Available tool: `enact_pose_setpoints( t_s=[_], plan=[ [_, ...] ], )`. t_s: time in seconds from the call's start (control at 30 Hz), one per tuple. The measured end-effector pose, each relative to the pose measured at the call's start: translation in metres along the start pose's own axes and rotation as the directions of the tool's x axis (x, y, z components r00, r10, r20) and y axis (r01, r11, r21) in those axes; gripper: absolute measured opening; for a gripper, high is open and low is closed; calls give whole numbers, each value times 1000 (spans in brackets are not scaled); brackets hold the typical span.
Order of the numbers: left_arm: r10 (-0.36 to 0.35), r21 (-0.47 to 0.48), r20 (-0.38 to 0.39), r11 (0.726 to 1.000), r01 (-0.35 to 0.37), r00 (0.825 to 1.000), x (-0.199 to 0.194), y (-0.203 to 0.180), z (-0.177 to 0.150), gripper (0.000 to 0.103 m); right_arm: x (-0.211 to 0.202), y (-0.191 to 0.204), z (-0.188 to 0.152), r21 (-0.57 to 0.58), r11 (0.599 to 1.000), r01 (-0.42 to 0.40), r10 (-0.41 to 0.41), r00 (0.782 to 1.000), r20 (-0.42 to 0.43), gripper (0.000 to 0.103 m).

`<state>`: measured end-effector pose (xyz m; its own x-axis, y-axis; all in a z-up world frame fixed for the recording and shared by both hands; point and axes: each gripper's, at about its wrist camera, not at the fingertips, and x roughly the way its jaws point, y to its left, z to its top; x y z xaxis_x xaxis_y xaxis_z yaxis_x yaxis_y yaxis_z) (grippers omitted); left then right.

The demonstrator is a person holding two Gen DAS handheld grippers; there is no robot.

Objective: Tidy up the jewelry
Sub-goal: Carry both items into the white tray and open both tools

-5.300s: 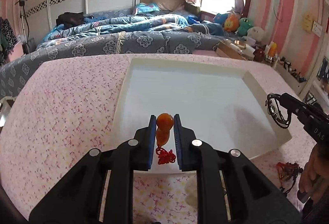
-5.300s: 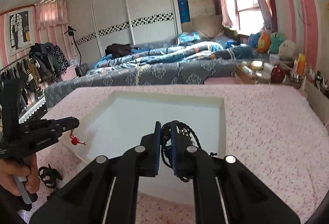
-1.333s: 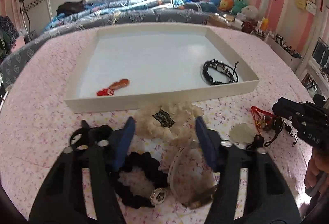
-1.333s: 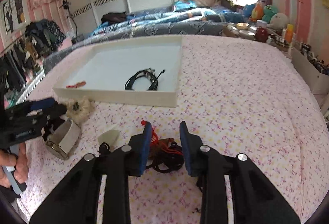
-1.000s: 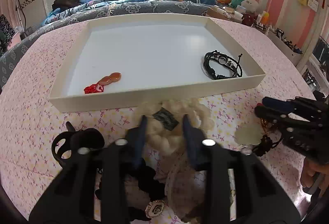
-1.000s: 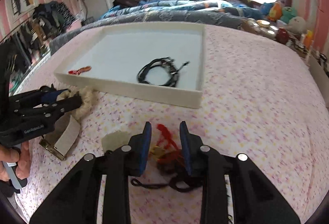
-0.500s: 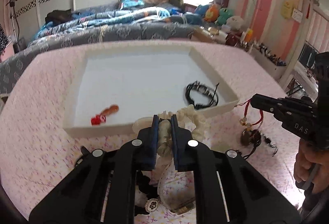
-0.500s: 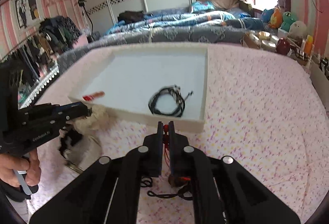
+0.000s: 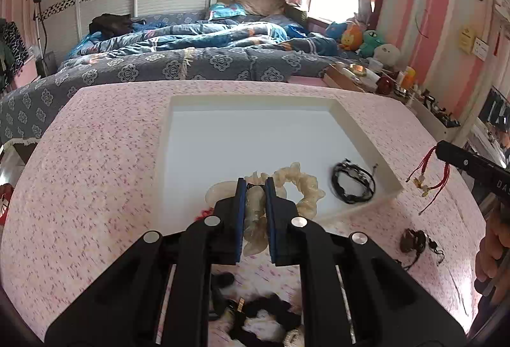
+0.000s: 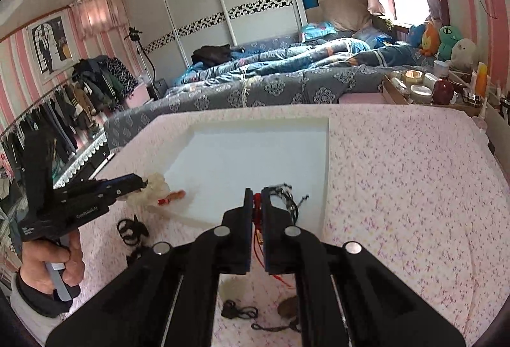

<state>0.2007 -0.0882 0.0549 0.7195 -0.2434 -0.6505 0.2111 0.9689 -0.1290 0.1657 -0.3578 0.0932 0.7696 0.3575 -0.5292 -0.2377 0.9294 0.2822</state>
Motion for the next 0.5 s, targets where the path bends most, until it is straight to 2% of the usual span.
enact_pose_setpoints(
  t_s=[0.23, 0.5],
  plan=[
    [51, -16, 20, 999, -50, 999, 14, 14, 13, 10, 25, 10, 18, 1, 1000, -10, 10, 1000, 14, 4],
    [41, -23, 12, 999, -40, 999, 46, 12, 15, 10, 71, 44, 21, -72, 993, 91, -89, 996, 20, 4]
  ],
)
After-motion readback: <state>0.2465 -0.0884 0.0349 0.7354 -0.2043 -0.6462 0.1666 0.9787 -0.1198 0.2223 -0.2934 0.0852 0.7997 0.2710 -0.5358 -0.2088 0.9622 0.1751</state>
